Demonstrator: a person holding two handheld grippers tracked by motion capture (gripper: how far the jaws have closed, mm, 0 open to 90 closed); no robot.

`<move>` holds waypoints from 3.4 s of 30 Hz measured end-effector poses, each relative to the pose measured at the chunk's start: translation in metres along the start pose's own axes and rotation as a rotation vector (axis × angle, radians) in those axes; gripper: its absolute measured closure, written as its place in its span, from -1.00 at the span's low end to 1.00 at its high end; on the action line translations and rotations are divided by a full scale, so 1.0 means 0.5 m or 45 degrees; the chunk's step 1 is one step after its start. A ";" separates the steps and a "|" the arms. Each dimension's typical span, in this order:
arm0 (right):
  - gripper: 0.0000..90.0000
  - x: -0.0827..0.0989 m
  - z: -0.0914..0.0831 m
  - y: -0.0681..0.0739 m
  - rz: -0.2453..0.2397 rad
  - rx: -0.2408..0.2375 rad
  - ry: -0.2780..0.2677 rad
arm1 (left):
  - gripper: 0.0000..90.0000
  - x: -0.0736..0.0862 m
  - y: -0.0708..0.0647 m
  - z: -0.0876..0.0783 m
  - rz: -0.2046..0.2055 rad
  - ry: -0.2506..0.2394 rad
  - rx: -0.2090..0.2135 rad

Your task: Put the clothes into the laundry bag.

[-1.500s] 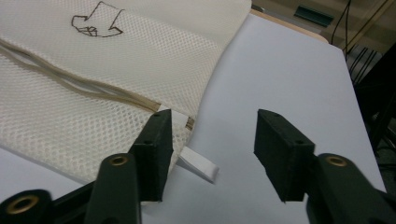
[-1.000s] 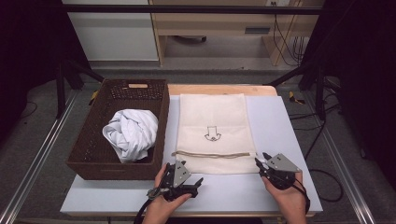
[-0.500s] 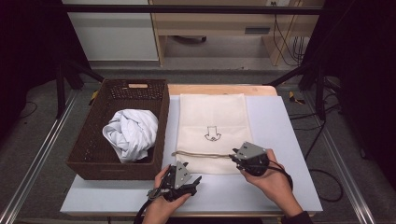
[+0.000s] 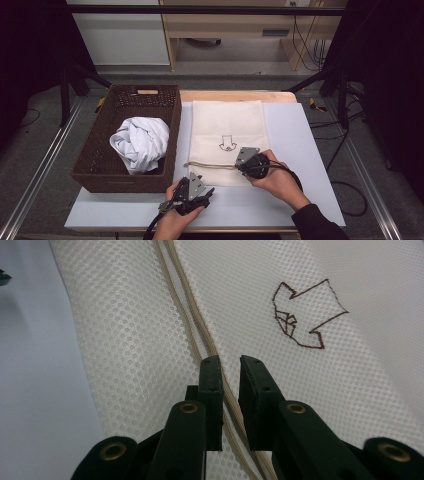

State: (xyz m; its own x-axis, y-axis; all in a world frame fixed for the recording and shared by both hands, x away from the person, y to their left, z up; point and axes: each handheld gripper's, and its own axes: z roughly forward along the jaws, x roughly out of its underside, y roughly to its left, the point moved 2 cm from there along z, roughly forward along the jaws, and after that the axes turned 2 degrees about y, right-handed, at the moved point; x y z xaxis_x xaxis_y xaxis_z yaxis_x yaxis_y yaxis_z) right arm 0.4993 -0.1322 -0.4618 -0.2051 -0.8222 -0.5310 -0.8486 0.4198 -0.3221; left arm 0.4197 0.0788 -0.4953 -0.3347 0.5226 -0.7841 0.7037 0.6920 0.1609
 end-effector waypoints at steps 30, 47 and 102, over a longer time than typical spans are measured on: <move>0.98 -0.029 0.071 -0.020 0.060 -0.172 0.033 | 0.09 -0.008 -0.003 0.009 -0.024 -0.004 0.018; 1.00 -0.079 0.012 -0.059 0.034 -0.086 0.003 | 0.05 -0.009 -0.008 0.016 0.014 0.027 0.027; 1.00 -0.183 -0.180 -0.133 -0.162 0.264 -0.128 | -0.02 -0.089 -0.037 -0.013 0.009 -0.130 0.139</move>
State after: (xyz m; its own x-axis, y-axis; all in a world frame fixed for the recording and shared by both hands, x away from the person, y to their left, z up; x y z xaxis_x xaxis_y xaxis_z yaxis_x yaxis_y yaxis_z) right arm 0.5307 -0.1195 -0.3212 -0.0448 -0.8356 -0.5474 -0.7443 0.3935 -0.5397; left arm 0.4174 0.0459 -0.4594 -0.2679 0.4697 -0.8412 0.7716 0.6274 0.1046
